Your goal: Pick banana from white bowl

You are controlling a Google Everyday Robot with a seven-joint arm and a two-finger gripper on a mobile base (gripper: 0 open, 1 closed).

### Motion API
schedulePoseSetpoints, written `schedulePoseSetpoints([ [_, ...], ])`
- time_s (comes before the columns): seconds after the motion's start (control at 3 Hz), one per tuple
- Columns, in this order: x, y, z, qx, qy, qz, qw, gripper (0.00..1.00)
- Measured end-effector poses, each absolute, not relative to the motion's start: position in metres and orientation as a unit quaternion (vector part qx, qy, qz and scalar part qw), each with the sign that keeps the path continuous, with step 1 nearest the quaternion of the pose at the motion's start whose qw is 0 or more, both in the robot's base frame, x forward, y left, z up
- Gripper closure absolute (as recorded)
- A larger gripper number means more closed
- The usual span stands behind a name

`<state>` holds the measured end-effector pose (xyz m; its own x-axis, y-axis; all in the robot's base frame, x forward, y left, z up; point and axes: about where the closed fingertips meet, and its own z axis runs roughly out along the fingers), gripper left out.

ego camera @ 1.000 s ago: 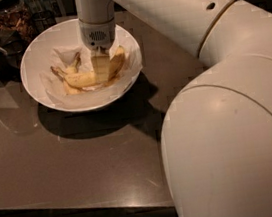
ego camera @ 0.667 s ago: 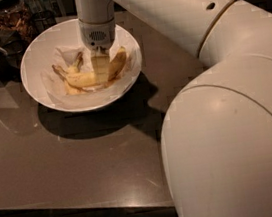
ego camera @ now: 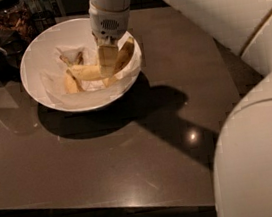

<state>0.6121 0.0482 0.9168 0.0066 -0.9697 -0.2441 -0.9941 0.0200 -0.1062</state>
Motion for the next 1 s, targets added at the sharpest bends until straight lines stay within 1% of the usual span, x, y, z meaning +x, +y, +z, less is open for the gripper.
schedulePoseSetpoints([
  [0.33, 0.594, 0.039, 0.939, -0.699, 0.696, 0.061, 0.154, 1.00],
  [1.0, 0.535, 0.024, 0.979, -0.716, 0.660, 0.089, 0.208, 1.00],
])
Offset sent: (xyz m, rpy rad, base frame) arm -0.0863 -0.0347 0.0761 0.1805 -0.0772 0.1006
